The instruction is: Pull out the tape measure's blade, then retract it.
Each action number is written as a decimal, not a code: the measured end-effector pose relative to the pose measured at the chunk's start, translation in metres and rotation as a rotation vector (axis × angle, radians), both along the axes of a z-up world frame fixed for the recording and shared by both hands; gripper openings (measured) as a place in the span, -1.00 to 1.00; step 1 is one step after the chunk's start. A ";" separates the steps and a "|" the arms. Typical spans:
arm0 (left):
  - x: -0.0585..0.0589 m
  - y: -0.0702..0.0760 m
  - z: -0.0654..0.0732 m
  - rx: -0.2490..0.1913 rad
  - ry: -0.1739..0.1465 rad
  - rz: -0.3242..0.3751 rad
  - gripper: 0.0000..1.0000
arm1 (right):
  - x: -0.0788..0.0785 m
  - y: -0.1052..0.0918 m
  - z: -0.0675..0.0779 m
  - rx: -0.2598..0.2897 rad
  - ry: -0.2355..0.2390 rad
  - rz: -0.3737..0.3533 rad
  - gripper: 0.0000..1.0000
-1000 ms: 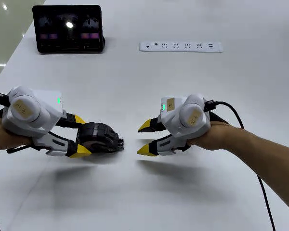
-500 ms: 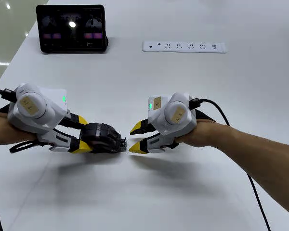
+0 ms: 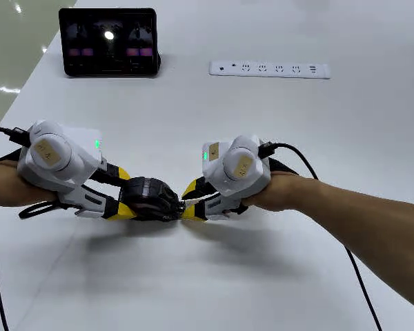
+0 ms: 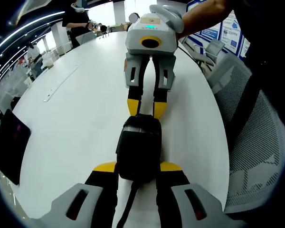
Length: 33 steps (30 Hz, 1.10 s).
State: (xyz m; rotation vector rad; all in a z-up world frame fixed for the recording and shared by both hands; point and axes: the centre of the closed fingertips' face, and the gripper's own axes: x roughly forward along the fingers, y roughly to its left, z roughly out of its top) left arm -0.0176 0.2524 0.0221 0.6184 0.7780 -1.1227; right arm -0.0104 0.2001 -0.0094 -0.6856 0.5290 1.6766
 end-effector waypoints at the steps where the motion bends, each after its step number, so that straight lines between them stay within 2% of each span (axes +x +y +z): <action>1: 0.000 0.000 0.000 0.000 0.001 0.000 -0.50 | -0.001 0.001 -0.001 -0.004 -0.001 0.003 -0.71; 9: 0.000 0.000 0.000 -0.005 0.002 0.005 -0.50 | -0.002 -0.001 -0.008 -0.036 -0.007 -0.004 -0.74; 14: 0.000 0.000 0.000 -0.011 0.007 0.007 -0.50 | -0.002 0.000 -0.007 -0.016 -0.009 0.002 -0.77; 21: 0.000 0.000 -0.001 -0.011 0.013 0.011 -0.50 | -0.002 0.000 -0.007 -0.018 -0.035 0.020 -0.80; 33: 0.000 0.000 -0.001 -0.009 0.015 0.014 -0.51 | -0.001 -0.001 -0.006 -0.022 -0.045 0.030 -0.82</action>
